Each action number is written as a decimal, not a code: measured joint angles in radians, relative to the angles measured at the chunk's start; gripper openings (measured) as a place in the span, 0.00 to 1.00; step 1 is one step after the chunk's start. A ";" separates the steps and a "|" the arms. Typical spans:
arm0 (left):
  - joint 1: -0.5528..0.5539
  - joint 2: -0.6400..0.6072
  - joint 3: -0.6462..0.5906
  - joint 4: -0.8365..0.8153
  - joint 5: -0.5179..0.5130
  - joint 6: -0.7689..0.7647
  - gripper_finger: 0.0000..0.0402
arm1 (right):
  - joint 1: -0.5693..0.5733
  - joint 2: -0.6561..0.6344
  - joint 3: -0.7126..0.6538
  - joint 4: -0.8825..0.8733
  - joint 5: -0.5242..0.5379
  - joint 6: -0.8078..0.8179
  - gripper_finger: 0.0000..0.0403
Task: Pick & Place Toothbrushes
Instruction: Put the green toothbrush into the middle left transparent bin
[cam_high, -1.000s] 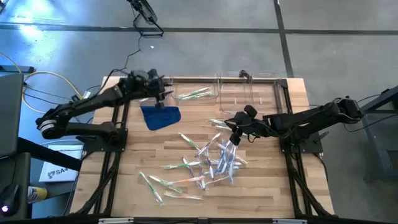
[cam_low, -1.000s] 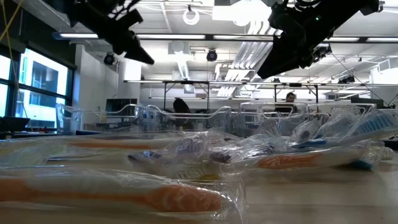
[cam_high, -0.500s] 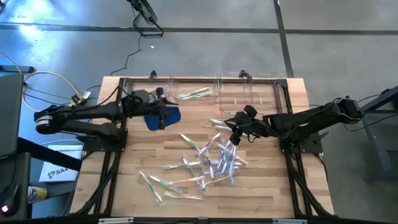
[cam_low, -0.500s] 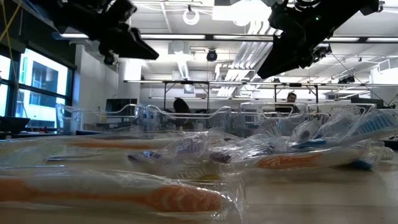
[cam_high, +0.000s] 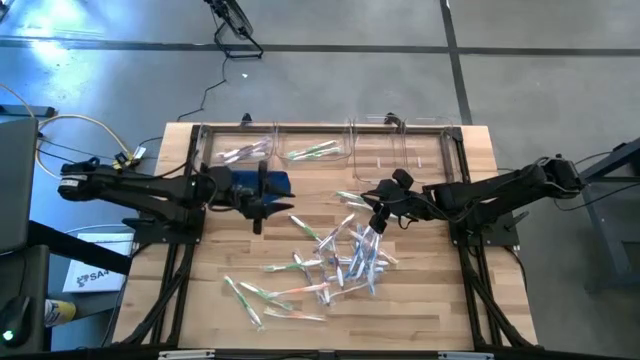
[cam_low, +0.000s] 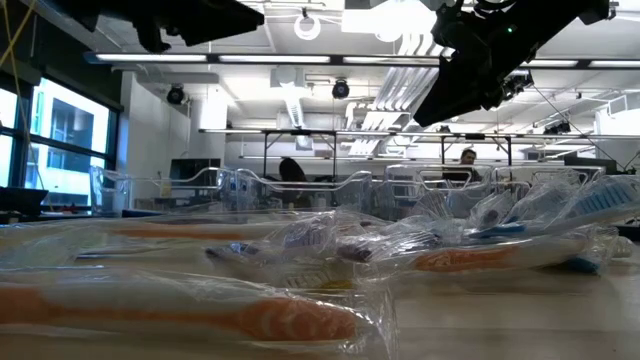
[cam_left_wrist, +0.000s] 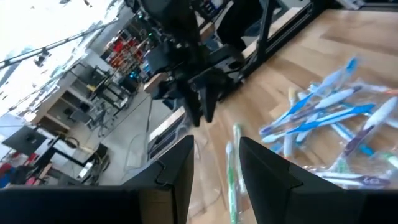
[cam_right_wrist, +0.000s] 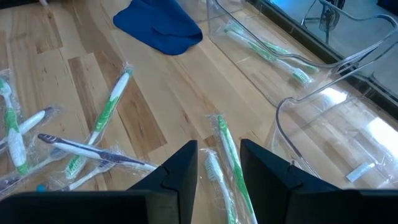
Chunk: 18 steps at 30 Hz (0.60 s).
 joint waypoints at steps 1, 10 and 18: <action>-0.008 -0.003 0.000 -0.001 0.000 -0.001 0.31 | 0.000 0.000 0.000 0.000 0.000 0.000 0.28; -0.087 -0.084 0.001 -0.040 -0.016 -0.011 0.31 | 0.000 0.000 0.000 0.005 0.000 0.001 0.28; -0.157 -0.138 0.000 -0.124 -0.179 -0.025 0.31 | 0.000 0.000 0.000 0.008 0.000 0.005 0.28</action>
